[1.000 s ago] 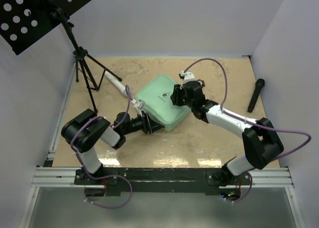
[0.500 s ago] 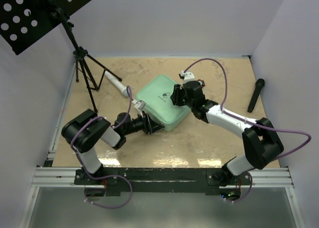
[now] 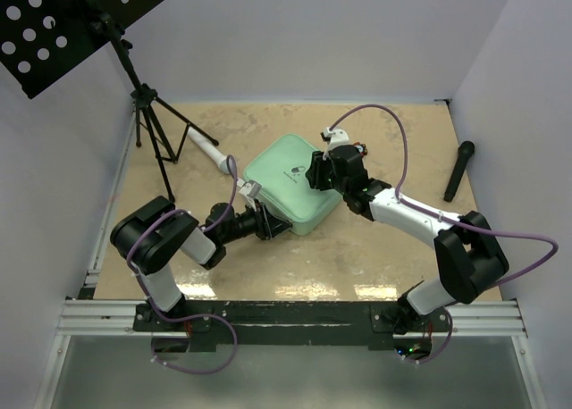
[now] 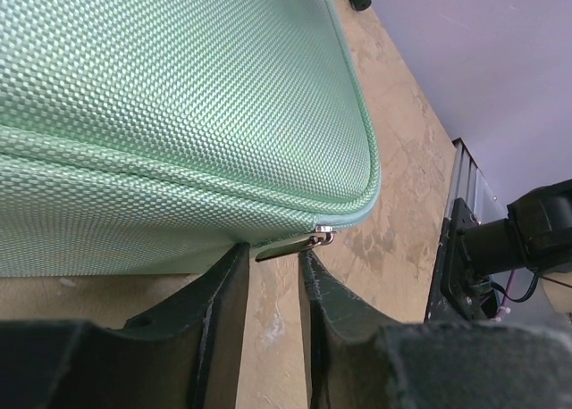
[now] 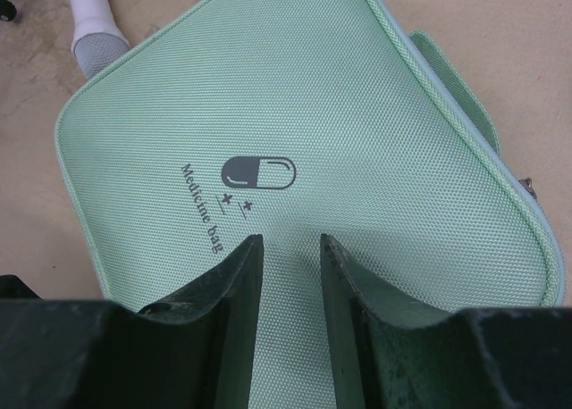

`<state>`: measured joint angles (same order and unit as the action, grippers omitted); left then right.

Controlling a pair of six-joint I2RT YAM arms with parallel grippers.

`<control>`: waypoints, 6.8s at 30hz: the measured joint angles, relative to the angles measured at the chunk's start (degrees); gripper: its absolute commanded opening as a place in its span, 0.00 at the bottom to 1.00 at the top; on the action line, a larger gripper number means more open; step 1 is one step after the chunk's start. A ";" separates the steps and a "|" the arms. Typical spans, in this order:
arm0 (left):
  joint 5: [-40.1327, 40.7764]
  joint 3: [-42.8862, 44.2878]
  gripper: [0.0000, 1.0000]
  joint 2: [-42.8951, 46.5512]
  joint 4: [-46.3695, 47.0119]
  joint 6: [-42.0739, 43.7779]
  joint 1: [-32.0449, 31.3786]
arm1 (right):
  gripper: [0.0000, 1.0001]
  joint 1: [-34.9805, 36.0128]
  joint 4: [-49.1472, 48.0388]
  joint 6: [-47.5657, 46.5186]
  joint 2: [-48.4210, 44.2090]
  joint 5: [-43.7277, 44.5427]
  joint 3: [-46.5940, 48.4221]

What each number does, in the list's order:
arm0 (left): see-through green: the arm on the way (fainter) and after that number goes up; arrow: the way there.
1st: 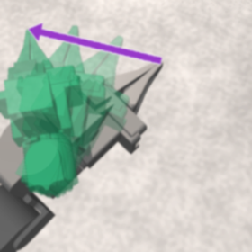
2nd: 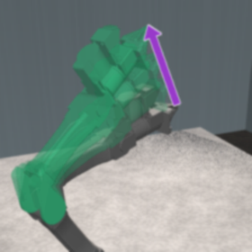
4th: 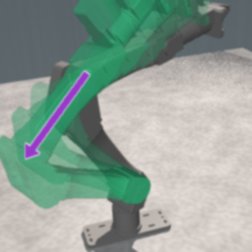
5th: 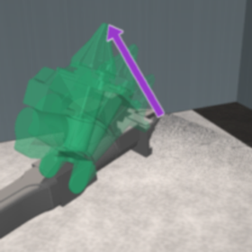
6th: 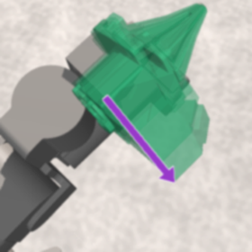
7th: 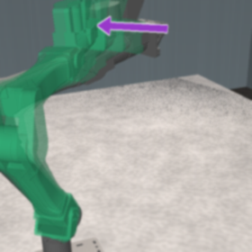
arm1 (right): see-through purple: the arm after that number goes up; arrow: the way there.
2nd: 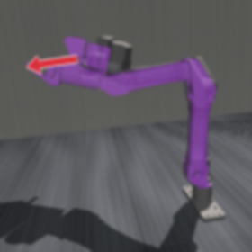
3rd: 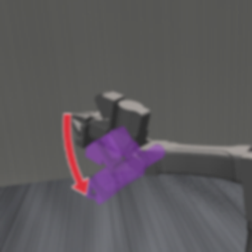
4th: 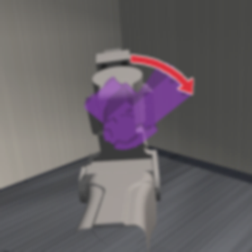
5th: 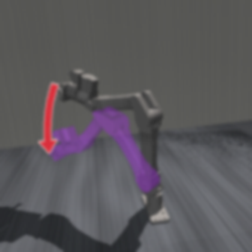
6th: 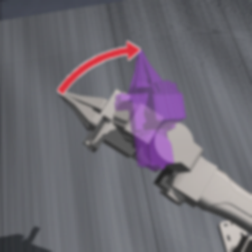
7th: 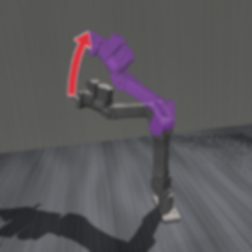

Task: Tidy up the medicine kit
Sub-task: Zip the medicine box at the center of the board.

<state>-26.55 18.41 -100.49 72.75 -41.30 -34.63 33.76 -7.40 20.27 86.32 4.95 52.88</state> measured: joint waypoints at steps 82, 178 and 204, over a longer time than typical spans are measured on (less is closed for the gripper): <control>1.46 -0.02 0.54 1.31 0.39 -1.01 -2.08 | 0.44 8.66 -0.13 0.28 -13.44 -1.84 -12.09; 2.56 1.97 0.33 -0.11 -2.19 -2.67 -3.61 | 0.29 17.44 -3.78 8.76 -1.46 5.62 -7.63; 1.90 1.57 0.43 0.24 -0.79 -2.64 -4.83 | 0.40 17.86 0.33 10.84 -3.78 7.10 -7.52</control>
<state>-24.64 19.99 -100.25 71.96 -43.94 -39.46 51.62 -7.07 31.11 82.54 12.05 45.36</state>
